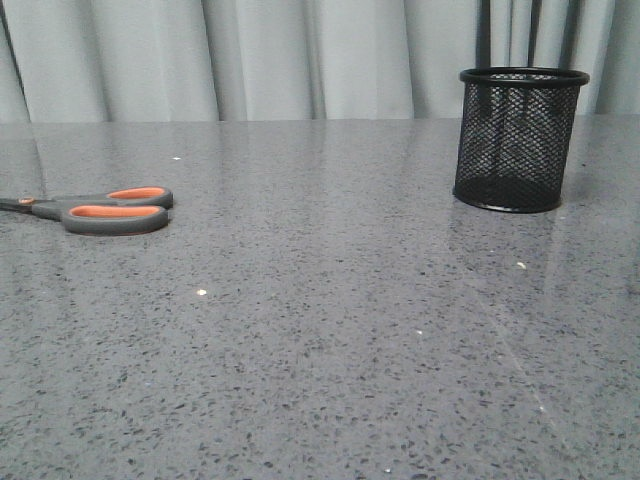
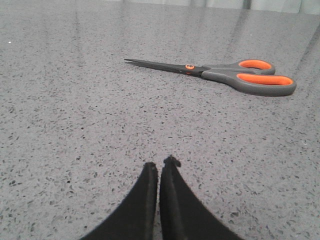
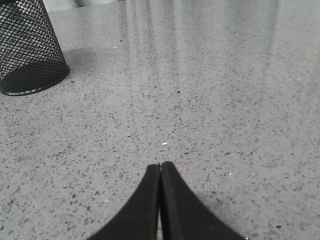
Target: Put scissors into bucket
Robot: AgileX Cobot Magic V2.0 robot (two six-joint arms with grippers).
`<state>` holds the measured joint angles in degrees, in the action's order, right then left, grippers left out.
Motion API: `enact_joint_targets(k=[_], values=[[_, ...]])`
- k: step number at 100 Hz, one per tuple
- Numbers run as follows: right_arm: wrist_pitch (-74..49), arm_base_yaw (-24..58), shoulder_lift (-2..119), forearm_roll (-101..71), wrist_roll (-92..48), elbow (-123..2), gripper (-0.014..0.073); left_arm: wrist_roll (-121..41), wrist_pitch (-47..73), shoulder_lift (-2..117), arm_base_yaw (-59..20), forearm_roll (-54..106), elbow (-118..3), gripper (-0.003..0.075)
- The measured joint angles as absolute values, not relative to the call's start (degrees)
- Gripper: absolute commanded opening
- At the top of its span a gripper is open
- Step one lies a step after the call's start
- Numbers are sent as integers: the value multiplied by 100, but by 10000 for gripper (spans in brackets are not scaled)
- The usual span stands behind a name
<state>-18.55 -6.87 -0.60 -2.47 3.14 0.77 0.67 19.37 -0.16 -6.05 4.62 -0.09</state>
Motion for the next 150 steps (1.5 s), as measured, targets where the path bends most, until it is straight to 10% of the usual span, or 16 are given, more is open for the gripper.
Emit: enact_joint_targets(k=[108, 150], values=[[-1694, -687, -60, -269, 314, 77, -48, -60, 1446, -16, -605, -366, 0, -19], [-217, -687, -60, -3163, 329, 77, -48, -82, 231, -16, -605, 952, 0, -19]])
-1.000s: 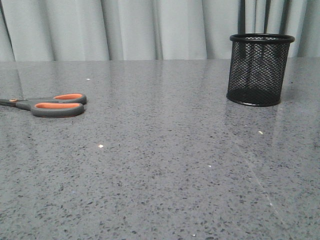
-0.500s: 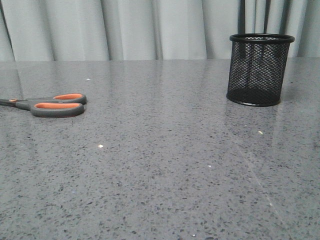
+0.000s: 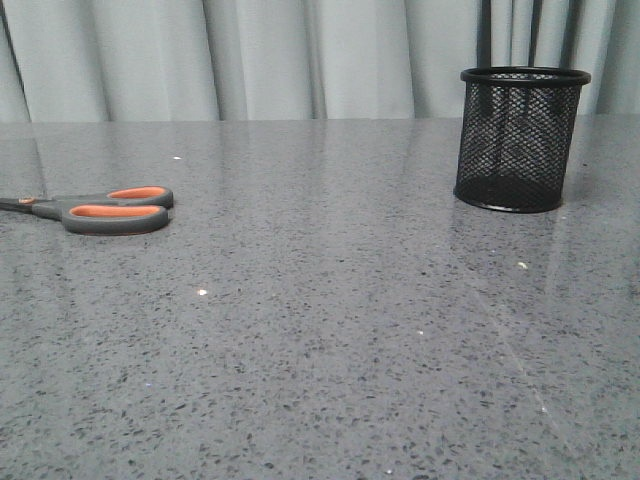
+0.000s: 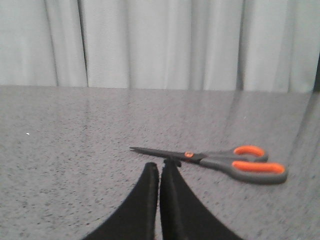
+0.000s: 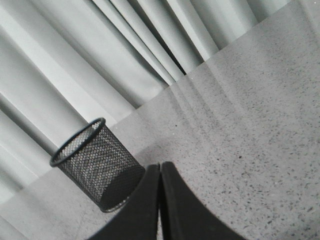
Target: Put scissors into bucket
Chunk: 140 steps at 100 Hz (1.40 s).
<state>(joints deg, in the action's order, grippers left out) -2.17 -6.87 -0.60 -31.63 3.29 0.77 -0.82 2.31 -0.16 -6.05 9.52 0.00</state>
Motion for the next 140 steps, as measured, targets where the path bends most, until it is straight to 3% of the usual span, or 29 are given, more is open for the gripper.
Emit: enact_joint_targets(k=[22, 49, 59, 67, 71, 78, 89, 99, 121, 140], values=[[0, -687, -60, -3275, 329, 45, -48, -82, 0, -16, -605, 3812, 0, -20], [-2009, -687, 291, -2418, -206, -1315, -48, -779, 1816, 460, -809, 2985, -1016, 3], [-2598, -687, 625, -2336, -953, -1870, -43, -1340, 2111, 1096, -1003, 2857, -1672, 137], [-2887, -687, 871, -2300, -1391, -2269, -27, -1889, 2218, 1703, -1203, 2824, -2227, 314], [-2971, -675, 969, -2289, -1504, -2462, 6, -2197, 2260, 2067, -1299, 2798, -2527, 393], [-3037, -650, 1106, -2291, -1639, -2732, 127, -2629, 2357, 2728, -1421, 2778, -3010, 454], [-3086, -627, 1278, -2276, -1697, -2992, 399, -2952, 2867, 3856, -1469, 2639, -3767, 433], [-3115, -627, 1383, -2263, -1708, -3039, 536, -3341, 3483, 4846, -1469, 2392, -4399, 426], [-3197, -627, 1419, -2253, -1718, -3039, 549, -4301, 4966, 6917, -1588, 1454, -5823, 421], [-3206, -627, 1419, -2384, -1730, -3039, 549, -5900, 5705, 7933, -2036, 511, -6662, 421]])
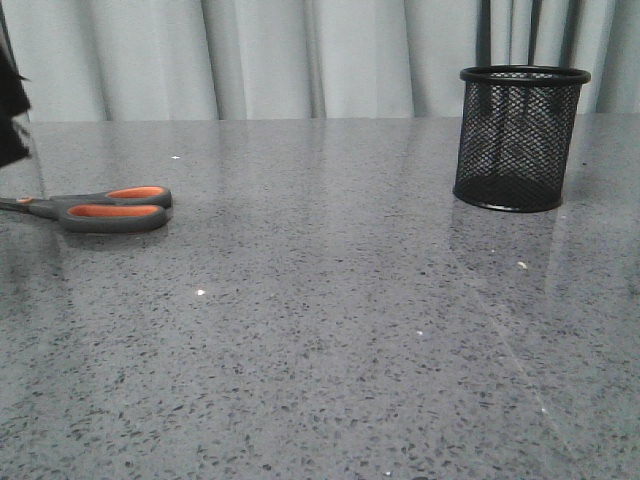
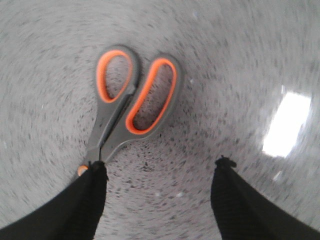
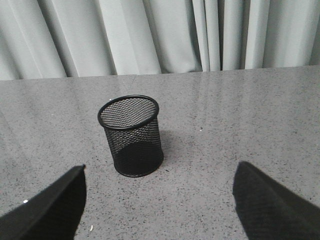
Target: Put scissors into bucket
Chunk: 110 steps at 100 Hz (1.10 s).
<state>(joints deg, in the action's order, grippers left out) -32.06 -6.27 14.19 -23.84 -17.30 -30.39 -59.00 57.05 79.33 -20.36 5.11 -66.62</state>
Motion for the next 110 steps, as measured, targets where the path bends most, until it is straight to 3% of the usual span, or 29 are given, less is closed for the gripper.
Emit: enact_joint_targets(k=[51, 110], values=[[-3206, -121, 1419, -2445, -1744, -3039, 549, -7204, 6113, 9321, -1860, 386, -7708, 421], [-3206, 107, 1419, -2457, -1744, -3039, 549, -8243, 6307, 10041, -1456, 708, -7940, 421]])
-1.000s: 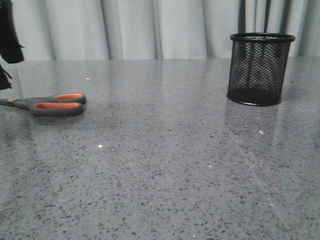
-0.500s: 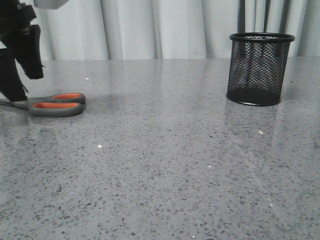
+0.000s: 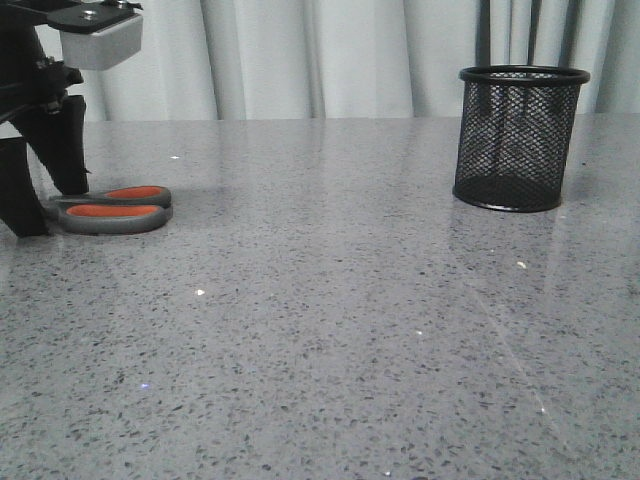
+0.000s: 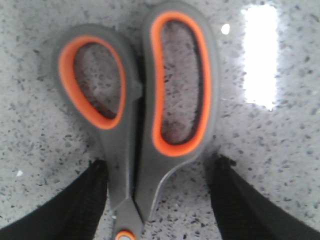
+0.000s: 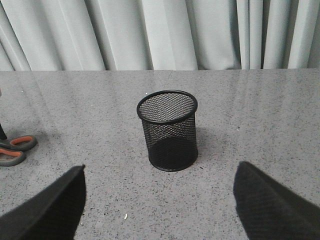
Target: Put scissors into bucket
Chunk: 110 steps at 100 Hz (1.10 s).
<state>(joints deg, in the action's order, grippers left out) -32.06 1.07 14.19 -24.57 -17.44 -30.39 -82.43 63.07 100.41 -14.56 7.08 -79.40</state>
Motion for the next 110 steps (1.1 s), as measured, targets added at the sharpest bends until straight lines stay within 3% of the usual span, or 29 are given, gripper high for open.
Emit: enact_joint_targets(k=[34, 57, 70, 110], values=[[-3224, 107, 1419, -2457, -1744, -3039, 549, -8269, 6442, 10312, -1456, 798, -8261, 414], [-3273, 107, 1419, -2457, -1744, -3039, 549, -8269, 6627, 10362, -1453, 834, -8291, 221], [-3350, 107, 1419, -2457, -1744, -3039, 549, -8269, 6688, 10362, -1453, 845, -8291, 157], [-3415, 107, 1419, -2718, -1744, -3039, 549, -8225, 6495, 10034, -1443, 1012, -8199, 154]])
